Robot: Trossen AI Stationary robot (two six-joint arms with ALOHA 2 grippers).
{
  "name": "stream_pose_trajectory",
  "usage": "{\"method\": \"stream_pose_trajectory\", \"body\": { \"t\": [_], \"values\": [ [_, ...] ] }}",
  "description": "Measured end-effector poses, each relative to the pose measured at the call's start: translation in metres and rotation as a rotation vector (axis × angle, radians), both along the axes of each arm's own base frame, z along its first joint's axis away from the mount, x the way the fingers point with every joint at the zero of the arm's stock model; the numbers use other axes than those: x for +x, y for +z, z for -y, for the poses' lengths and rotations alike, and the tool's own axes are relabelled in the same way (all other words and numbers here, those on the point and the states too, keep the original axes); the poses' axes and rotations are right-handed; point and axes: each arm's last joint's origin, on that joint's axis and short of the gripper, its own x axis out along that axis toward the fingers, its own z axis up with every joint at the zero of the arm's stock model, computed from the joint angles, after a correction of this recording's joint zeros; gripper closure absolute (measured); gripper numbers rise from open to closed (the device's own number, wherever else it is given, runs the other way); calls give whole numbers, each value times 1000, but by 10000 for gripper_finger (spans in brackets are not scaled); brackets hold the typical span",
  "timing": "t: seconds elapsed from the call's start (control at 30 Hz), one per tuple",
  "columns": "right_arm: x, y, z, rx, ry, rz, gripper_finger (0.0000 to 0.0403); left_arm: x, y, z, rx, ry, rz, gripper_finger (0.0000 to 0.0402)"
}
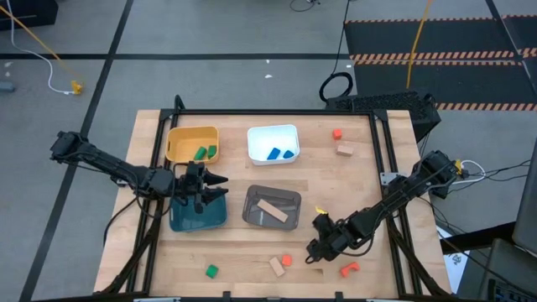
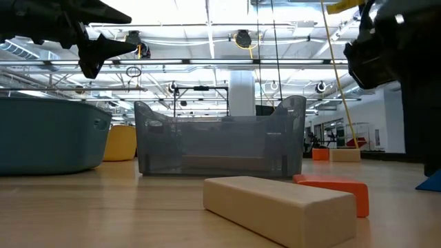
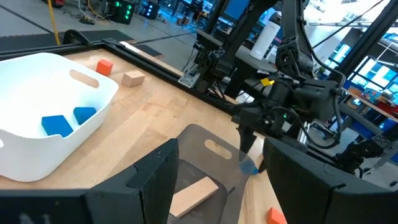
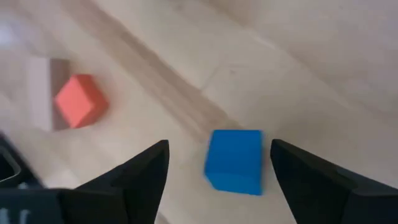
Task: Sort & place blocks by color
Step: Put the blue block into the white bin
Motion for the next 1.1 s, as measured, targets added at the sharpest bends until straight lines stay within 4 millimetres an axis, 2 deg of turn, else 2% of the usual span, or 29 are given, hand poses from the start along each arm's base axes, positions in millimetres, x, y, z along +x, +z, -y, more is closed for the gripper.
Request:
{"method": "stream_pose_trajectory", "body": {
  "t": [0.17,0.5,0.87,1.1],
  "values": [
    [-7,-3,5,-55,-2,-79,132,0,-1,0,-1,1,-8,167],
    [2,2,-4,25,14,40,133,0,-1,0,-2,1,-13,167],
    [-8,0,-13,1,49,7,133,0,-2,0,-2,1,-15,167],
    [-11,-14,-20,-49,77,-23,133,0,-2,0,-2,1,-15,167]
  ]
}}
